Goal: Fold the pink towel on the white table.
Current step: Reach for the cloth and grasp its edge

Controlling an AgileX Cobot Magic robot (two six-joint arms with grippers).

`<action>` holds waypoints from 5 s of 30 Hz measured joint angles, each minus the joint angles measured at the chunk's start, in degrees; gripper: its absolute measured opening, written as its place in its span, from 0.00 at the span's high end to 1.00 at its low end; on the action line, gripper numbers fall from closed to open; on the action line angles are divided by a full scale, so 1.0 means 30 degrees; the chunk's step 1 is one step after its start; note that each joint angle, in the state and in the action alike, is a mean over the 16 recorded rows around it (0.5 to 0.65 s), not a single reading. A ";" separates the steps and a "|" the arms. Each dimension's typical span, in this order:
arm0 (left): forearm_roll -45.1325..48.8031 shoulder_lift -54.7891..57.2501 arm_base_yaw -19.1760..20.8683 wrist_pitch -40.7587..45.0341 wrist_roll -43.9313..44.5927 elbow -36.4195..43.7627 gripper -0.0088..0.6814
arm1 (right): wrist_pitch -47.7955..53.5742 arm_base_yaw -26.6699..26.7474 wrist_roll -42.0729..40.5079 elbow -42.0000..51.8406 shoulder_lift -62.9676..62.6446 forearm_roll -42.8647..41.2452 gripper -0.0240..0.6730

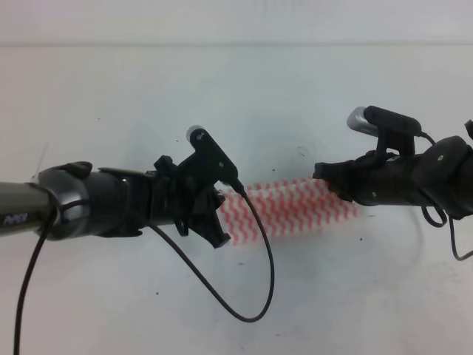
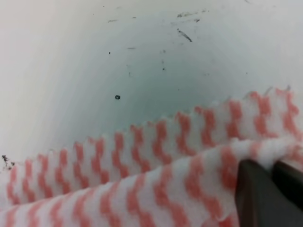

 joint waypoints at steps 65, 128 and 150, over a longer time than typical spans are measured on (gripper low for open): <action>0.1677 0.2053 0.0007 0.8649 -0.1602 -0.1810 0.86 | 0.0269 -0.0004 -0.0002 -0.0008 -0.0090 0.0087 0.99; 0.0996 0.3162 0.0007 0.7667 -0.0083 -0.1876 0.86 | 0.3266 -0.0528 -0.1474 -0.4165 0.2739 0.0693 0.99; 0.0990 0.3115 0.0008 0.7420 -0.0258 -0.1872 0.86 | 0.3954 -0.2212 -0.1468 -0.4200 0.2867 0.0269 0.99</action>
